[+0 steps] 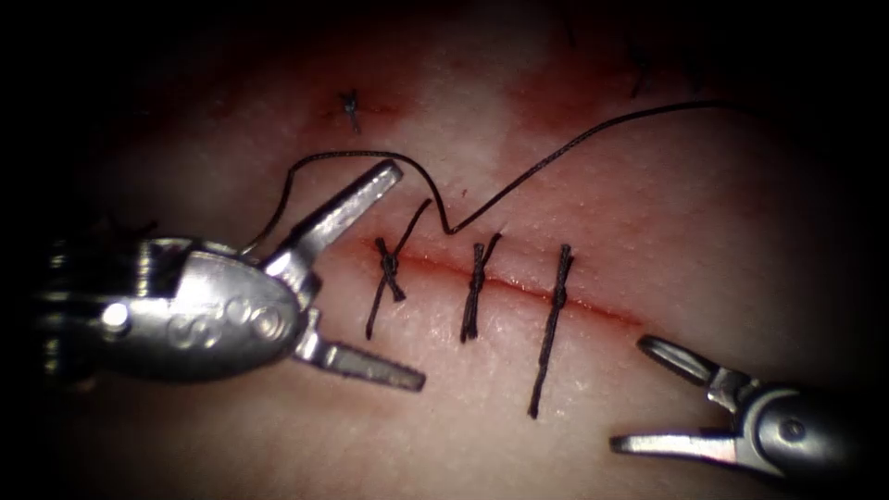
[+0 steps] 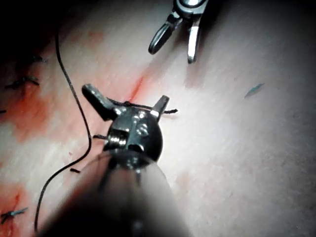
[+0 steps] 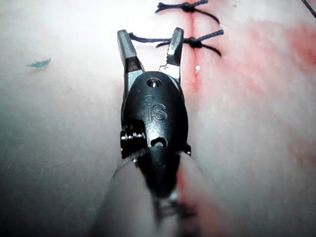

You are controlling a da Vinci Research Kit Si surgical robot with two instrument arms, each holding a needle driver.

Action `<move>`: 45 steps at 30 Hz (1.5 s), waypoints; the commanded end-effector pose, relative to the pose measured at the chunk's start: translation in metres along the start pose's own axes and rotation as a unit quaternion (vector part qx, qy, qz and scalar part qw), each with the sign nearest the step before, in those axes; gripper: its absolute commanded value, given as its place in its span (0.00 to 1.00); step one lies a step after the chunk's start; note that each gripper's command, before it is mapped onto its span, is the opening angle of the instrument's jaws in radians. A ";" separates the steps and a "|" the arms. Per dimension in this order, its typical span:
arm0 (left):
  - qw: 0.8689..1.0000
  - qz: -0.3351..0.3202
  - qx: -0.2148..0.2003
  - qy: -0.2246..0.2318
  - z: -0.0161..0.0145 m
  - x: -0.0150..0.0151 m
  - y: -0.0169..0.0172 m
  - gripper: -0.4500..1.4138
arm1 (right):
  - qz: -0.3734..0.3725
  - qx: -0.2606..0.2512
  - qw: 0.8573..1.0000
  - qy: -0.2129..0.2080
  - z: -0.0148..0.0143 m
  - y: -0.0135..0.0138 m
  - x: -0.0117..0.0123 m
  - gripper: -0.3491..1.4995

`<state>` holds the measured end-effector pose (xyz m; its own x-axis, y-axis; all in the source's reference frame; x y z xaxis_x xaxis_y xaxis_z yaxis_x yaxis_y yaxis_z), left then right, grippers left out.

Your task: Wound Closure

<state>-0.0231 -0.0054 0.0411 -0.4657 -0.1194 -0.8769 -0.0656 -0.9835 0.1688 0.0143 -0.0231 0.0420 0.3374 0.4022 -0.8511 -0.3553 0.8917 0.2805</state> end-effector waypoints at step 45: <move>0.994 0.067 -0.081 0.028 0.0143 -0.0100 0.0077 0.00 | -0.025 -0.006 1.000 0.001 0.0021 -0.0005 -0.0016 0.84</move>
<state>-0.0310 -0.0093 0.0572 -0.4183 -0.2545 -0.8719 0.1325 -0.9668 0.2186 0.0150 -0.0233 0.0436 0.3547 0.3546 -0.8652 -0.3499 0.9084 0.2289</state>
